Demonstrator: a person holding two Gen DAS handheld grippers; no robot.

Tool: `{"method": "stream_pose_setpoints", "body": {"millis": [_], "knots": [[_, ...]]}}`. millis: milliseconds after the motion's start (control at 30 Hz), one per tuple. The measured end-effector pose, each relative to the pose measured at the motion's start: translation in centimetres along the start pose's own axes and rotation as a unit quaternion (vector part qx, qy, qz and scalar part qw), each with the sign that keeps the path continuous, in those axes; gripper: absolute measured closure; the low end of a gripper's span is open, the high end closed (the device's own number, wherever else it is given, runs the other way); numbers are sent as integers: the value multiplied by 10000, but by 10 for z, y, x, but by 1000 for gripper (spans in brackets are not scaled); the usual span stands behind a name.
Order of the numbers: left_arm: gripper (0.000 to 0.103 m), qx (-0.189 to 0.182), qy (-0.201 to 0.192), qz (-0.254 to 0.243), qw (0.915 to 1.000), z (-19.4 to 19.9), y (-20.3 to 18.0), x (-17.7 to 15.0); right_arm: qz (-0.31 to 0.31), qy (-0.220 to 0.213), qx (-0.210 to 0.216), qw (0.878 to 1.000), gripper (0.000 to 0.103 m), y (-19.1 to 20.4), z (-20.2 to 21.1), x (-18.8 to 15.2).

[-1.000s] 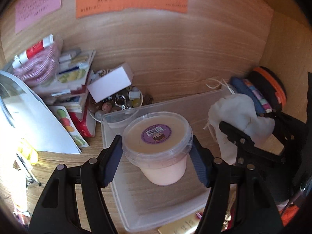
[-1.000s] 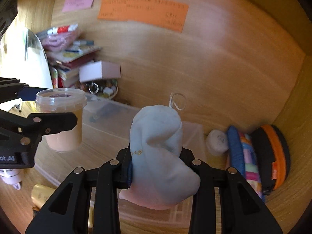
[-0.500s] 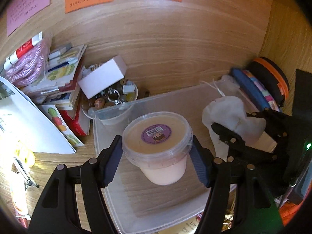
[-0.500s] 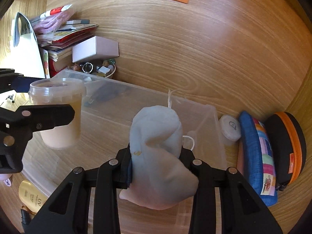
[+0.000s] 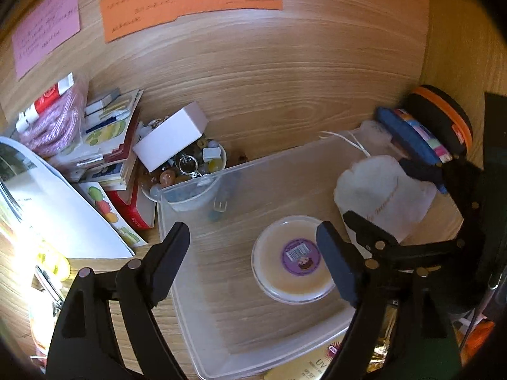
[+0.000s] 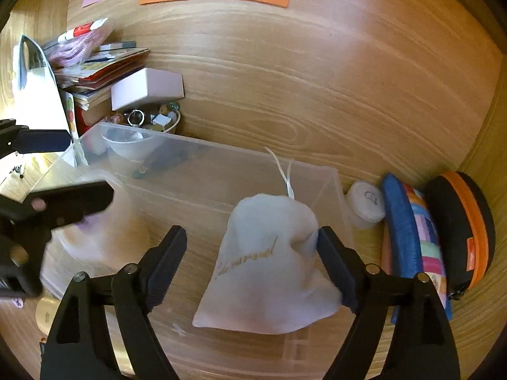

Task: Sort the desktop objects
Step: 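Open both tools to drop the tub and pouch into the clear box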

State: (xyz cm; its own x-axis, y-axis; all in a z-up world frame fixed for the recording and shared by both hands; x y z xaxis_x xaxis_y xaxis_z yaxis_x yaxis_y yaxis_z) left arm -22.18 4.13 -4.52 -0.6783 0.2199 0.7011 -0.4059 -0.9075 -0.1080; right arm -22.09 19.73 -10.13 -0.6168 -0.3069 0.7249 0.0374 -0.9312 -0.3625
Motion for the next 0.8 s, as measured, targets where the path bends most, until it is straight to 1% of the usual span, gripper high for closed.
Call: {"method": "stream_pose_setpoints", "body": {"millis": [133, 233, 433, 633, 767, 800], "knots": [[12, -29, -113, -55, 9999, 8, 0, 1, 12, -125, -148, 9998, 21, -1, 6, 0], [10, 28, -272, -50, 9996, 17, 0, 3, -126, -216, -56, 9997, 21, -8, 13, 0], [6, -48, -482, 80, 9988, 32, 5, 7, -309, -373, -11, 9988, 16, -14, 22, 5], [6, -133, -540, 361, 9978, 54, 15, 8, -324, -492, -278, 9979, 16, -21, 37, 9], [6, 85, -662, 362, 9971, 75, 17, 2, -427, -647, -286, 9966, 16, -32, 64, 9], [6, 106, -681, 360, 9970, 80, 17, -1, -464, -682, -299, 9961, 12, -36, 70, 8]]}}
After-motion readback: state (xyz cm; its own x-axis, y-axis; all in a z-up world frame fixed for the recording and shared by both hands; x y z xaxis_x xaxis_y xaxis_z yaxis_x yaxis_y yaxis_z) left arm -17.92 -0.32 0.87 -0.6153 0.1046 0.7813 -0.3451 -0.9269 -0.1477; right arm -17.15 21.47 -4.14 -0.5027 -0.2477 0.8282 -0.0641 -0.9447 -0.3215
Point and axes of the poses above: each gripper's, at about its wrist camera, not at the fingertips, and z roughly against the way its jaws point, y to its left, x to its top, the point moved 2 cm from there along -z, roughly the way its jaws point, and after that the axes turned 14 degrees about -x, right-handed, at the moved point
